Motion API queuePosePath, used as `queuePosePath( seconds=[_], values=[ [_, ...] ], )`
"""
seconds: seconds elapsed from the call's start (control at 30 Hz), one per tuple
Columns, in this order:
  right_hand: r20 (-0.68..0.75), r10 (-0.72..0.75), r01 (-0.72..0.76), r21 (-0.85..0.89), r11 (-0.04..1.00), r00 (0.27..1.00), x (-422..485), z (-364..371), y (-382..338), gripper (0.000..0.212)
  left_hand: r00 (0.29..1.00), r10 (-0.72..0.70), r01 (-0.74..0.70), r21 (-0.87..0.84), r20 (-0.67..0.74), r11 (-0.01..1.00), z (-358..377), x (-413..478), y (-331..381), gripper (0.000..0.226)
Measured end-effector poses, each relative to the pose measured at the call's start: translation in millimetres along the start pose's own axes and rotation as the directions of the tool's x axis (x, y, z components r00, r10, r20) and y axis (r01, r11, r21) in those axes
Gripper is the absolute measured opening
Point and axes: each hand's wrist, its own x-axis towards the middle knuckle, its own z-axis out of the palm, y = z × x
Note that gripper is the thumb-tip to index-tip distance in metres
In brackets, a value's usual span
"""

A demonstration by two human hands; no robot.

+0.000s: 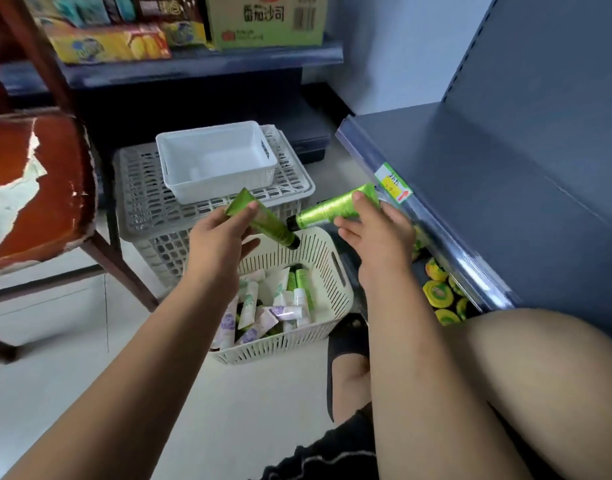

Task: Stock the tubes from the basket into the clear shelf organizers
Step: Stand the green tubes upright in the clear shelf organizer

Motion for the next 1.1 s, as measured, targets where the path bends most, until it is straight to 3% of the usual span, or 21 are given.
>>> queuePosePath(
  seconds=[0.07,0.17,0.37,0.63,0.93,1.03,1.1],
  values=[
    [0.018,-0.019,0.018,0.038,0.999,1.000,-10,-6,-12,0.058,0.996,0.065,-0.068,0.046,0.067,0.997,10,-13,8,0.009],
    [0.054,-0.071,0.068,0.047,0.997,0.996,-21,-17,-28,0.032,0.969,0.150,-0.175,0.120,0.198,0.977,32,-31,17,0.017],
    [0.098,-0.269,0.264,0.060,0.963,0.958,-41,-31,-43,0.020,0.819,0.243,-0.390,0.193,0.520,0.901,91,-72,21,0.010],
    [-0.075,-0.377,0.383,0.111,0.917,0.923,-46,-58,-70,0.026,0.754,0.310,-0.446,0.105,0.579,0.889,138,-86,19,0.007],
    [-0.090,-0.469,0.478,0.123,0.870,0.878,-44,-62,-93,0.033,0.697,0.343,-0.503,0.088,0.630,0.860,170,-86,31,0.020],
    [-0.108,-0.540,0.545,0.017,0.838,0.835,-44,-69,-103,0.034,0.662,0.330,-0.498,0.066,0.673,0.865,183,-92,34,0.018],
    [-0.142,-0.624,0.596,-0.199,0.778,0.768,-41,-82,-110,0.025,0.641,0.317,-0.496,0.062,0.699,0.866,197,-98,36,0.016]
  ],
)
